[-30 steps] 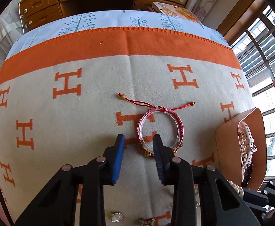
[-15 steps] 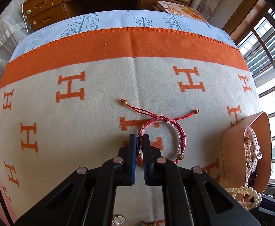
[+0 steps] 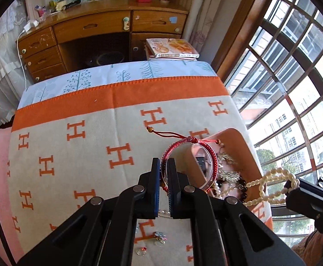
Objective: Organize jewelry
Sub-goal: 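Lower the red bracelet and pearl strand into the pink box and open both tools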
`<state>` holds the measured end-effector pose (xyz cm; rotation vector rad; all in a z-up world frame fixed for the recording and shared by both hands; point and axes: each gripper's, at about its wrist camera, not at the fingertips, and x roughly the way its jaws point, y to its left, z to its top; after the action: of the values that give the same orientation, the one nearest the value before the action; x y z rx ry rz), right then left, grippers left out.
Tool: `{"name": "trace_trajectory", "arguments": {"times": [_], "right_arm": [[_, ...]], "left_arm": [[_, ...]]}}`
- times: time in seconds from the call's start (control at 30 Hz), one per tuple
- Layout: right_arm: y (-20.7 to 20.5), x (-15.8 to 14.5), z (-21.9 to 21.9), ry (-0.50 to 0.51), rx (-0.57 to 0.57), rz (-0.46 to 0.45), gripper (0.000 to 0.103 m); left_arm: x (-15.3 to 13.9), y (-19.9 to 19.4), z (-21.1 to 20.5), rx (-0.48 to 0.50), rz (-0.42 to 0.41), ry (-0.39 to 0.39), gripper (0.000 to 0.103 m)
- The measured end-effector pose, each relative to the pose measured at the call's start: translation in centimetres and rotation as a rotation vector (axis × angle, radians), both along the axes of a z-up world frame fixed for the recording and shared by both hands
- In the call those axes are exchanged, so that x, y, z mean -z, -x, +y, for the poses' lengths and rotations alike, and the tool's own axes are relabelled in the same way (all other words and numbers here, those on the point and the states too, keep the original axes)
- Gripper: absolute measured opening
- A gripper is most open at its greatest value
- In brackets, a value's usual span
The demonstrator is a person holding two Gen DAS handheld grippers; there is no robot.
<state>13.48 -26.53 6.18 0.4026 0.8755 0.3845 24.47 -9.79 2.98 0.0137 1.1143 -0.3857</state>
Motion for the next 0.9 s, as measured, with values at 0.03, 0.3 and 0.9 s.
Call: {"name": "trace_trajectory", "arguments": {"times": [0.03,0.3,0.9], "right_arm": [[0.4,-0.4,-0.4,0.002,0.011,-0.009,0.011],[3.1,0.0,-3.9,0.028,0.081,-0.009,0.011],[2.7,7.3,-6.3,0.098,0.143,0.151,0.011]], "left_arm": [[-0.5,0.8,-0.7,0.018,-0.006,0.004,0.004],[-0.4,4.6,-6.9,0.135,0.001,0.013,0.004],[6.6,6.2,-11.8,0.247,0.106,-0.122,0.028]]}}
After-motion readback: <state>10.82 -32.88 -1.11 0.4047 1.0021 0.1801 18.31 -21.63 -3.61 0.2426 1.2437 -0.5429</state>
